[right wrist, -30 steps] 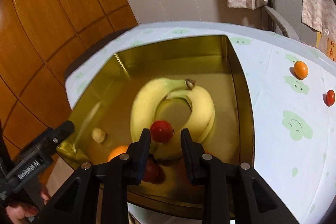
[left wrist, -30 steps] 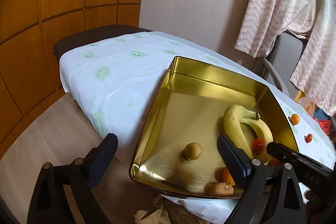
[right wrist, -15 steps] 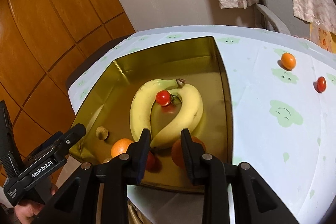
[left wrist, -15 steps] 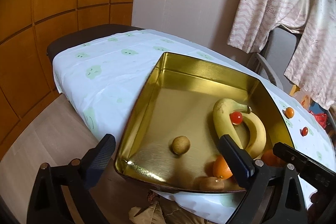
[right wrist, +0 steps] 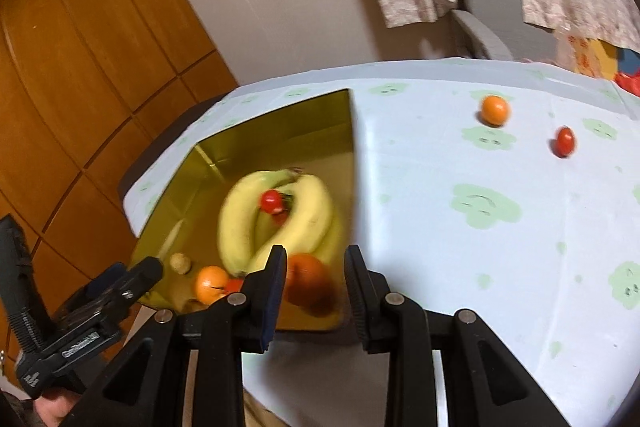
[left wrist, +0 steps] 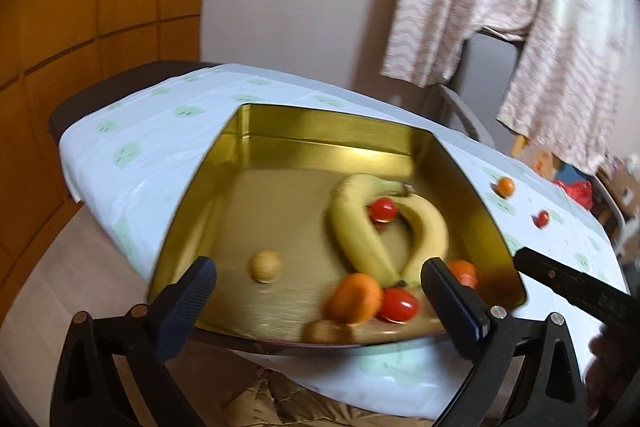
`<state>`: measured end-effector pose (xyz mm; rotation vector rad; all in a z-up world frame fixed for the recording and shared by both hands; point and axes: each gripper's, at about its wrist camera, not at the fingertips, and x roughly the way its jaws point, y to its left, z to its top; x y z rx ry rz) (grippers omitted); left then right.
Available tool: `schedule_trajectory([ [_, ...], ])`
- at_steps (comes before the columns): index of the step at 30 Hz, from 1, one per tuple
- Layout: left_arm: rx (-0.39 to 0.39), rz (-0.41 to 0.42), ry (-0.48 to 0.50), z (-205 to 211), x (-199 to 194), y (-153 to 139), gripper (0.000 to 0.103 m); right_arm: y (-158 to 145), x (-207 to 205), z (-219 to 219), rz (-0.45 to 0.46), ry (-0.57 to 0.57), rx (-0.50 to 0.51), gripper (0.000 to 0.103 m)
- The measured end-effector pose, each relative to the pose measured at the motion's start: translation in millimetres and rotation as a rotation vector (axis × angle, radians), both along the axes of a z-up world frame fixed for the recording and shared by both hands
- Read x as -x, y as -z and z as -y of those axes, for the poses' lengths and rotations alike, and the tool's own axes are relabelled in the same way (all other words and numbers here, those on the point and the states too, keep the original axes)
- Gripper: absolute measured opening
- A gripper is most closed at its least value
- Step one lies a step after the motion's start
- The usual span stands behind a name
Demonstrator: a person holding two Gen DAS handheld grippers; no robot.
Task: Organize fruits
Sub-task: 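Open the right gripper to release the tomato between the bananas, then move the right gripper to the red cherry tomato on the cloth and grasp it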
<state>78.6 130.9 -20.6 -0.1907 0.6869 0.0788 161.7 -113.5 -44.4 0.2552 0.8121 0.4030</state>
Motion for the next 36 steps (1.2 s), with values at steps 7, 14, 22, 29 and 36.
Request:
schedule_trajectory([
  [7,-0.015,0.004,0.108,34,4,-4,0.103,11,1,45,-0.032,0.118,0.002,0.03],
  [14,-0.02,-0.001,0.171,58,7,-3,0.103,16,2,79,-0.05,0.2,0.003,0.03],
  [22,-0.023,-0.018,0.198,73,7,-1,0.103,21,1,95,-0.06,0.235,0.006,0.03],
  [29,-0.033,-0.008,0.242,95,0,-11,0.103,22,0,110,-0.059,0.273,0.018,0.03],
  [36,-0.043,-0.009,0.304,128,-13,-18,0.103,23,-7,131,-0.068,0.314,0.035,0.032],
])
